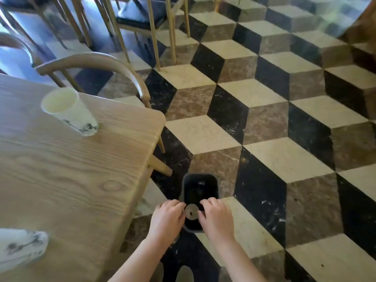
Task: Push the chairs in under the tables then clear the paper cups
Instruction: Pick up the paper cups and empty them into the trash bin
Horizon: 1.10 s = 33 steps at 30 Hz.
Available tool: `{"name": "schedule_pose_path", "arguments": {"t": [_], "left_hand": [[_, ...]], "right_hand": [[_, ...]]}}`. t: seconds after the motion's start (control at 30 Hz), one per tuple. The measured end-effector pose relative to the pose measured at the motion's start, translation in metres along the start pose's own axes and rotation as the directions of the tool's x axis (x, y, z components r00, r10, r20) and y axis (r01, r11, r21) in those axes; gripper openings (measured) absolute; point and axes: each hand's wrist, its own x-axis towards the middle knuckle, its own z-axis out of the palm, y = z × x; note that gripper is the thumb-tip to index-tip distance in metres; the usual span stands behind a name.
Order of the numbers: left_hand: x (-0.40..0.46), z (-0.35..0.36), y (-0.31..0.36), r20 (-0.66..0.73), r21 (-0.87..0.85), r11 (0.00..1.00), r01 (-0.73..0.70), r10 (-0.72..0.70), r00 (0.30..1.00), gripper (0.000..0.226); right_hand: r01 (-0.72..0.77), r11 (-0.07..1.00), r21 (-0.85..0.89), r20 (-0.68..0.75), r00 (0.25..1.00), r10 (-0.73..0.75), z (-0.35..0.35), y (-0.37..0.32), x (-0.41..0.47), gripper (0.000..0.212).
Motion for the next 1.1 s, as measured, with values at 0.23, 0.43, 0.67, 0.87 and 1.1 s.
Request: {"name": "schedule_pose_path", "arguments": {"t": [0.23,0.43,0.67,0.87,1.1], "left_hand": [[-0.058,-0.146,0.010,-0.239,0.063,0.994,0.094,-0.077,0.968,0.028],[-0.116,-0.204,-0.022,-0.485,0.046,0.972,0.229,-0.178,0.856,0.043],[-0.173,-0.213,-0.077,-0.519,0.039,0.902,0.429,-0.349,0.780,0.046],[-0.187,-0.213,-0.097,-0.492,-0.026,0.833,0.552,-0.491,0.719,0.053],[-0.175,-0.214,-0.098,-0.505,-0.128,0.731,0.671,-0.630,0.590,0.048]], "right_hand": [[0.371,0.928,-0.041,-0.119,0.920,-0.374,-0.101,-0.104,-0.010,0.029],[0.579,0.812,-0.077,-0.172,0.794,-0.583,-0.133,-0.187,-0.001,0.041],[0.606,0.782,-0.149,-0.124,0.773,-0.622,-0.133,-0.241,0.028,0.045],[0.634,0.746,-0.202,-0.054,0.753,-0.655,-0.127,-0.272,0.073,0.046],[0.691,0.695,-0.199,-0.038,0.703,-0.710,-0.117,-0.299,0.141,0.046]]}}
